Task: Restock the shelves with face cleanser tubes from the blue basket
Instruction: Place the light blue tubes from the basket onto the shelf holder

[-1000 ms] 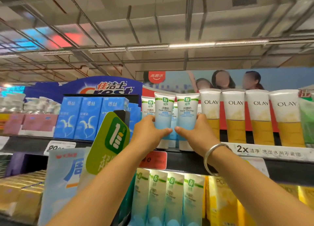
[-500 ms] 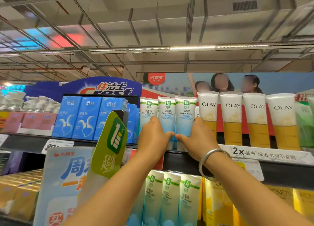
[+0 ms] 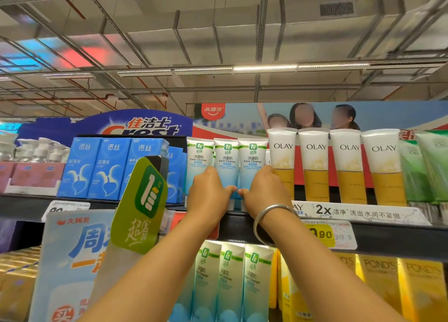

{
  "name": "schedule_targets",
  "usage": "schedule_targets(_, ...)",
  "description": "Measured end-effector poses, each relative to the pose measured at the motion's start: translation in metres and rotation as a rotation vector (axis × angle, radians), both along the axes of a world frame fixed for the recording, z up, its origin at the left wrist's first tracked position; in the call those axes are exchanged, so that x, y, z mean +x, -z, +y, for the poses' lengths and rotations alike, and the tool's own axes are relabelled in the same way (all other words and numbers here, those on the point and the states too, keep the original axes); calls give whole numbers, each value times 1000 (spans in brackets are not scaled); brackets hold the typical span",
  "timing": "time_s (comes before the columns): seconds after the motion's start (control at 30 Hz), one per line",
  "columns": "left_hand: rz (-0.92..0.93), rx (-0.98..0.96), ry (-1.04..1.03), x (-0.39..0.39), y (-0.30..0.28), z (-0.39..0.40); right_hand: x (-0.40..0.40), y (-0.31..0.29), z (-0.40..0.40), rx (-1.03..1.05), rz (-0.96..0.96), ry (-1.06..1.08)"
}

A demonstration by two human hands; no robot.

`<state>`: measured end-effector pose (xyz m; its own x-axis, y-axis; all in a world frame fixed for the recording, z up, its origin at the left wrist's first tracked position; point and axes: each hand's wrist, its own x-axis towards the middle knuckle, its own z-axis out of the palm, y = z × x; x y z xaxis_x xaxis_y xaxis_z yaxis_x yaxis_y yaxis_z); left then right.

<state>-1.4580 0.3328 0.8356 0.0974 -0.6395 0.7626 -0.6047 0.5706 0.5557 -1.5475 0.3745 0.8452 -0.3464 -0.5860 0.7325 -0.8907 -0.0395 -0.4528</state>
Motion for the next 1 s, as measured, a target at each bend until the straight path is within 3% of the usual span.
schedule_targets(0.57, -29, -23, -16, -4, 5, -3, -6, 6, -8, -3, -21, 52)
schedule_targets(0.77, -14, 11, -16, 1, 8, -3, -6, 6, -11, -18, -8, -27)
schedule_targets(1.0, 51, -83, 53, 11, -2, 12, -18, 5, 9, -162, -33, -161)
